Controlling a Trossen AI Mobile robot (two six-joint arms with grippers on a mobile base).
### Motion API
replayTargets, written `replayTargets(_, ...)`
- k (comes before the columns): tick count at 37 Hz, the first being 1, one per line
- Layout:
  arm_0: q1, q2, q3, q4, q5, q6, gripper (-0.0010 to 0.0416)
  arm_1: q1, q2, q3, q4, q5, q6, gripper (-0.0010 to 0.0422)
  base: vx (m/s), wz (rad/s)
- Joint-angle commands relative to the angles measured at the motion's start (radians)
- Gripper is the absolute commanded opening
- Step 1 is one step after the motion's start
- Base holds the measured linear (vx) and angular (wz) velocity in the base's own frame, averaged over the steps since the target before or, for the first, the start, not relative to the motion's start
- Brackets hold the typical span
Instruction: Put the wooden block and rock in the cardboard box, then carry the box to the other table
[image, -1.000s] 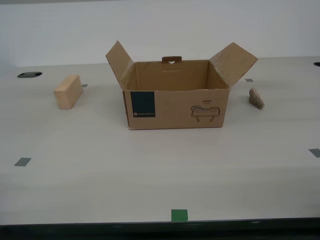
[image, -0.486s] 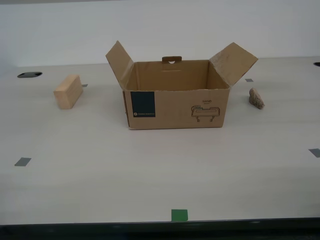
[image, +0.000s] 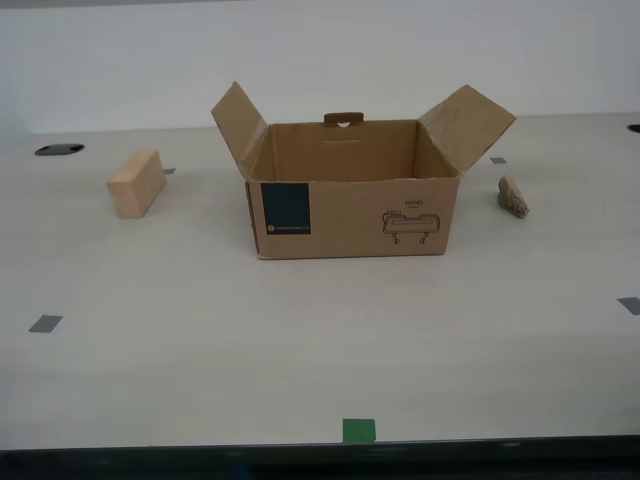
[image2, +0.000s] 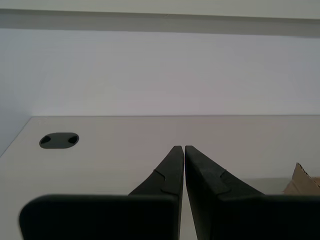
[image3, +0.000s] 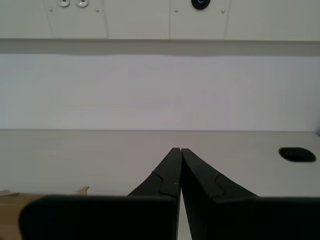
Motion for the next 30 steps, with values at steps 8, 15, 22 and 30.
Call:
replayTargets(8,0.000,-0.001,0.164,-0.285,-0.002,0.000,0.0000,0.000,0.001,0.137,-0.261,0.003,-0.013,0.0000,0.000,0.000)
replayTargets(15,0.000,-0.001,0.279,-0.457,-0.002,0.001,0.0000,0.000,0.001,0.225,-0.430,0.003,-0.021,0.0000,0.000,0.000)
replayTargets(22,0.001,-0.001,0.382,-0.584,-0.002,0.002,0.0000,0.000,0.001,0.309,-0.566,0.004,-0.041,0.0000,0.000,0.000)
replayTargets(30,0.001,0.000,0.496,-0.721,-0.002,0.007,0.0000,0.000,0.018,0.414,-0.750,0.004,-0.061,0.0000,0.000,0.000)
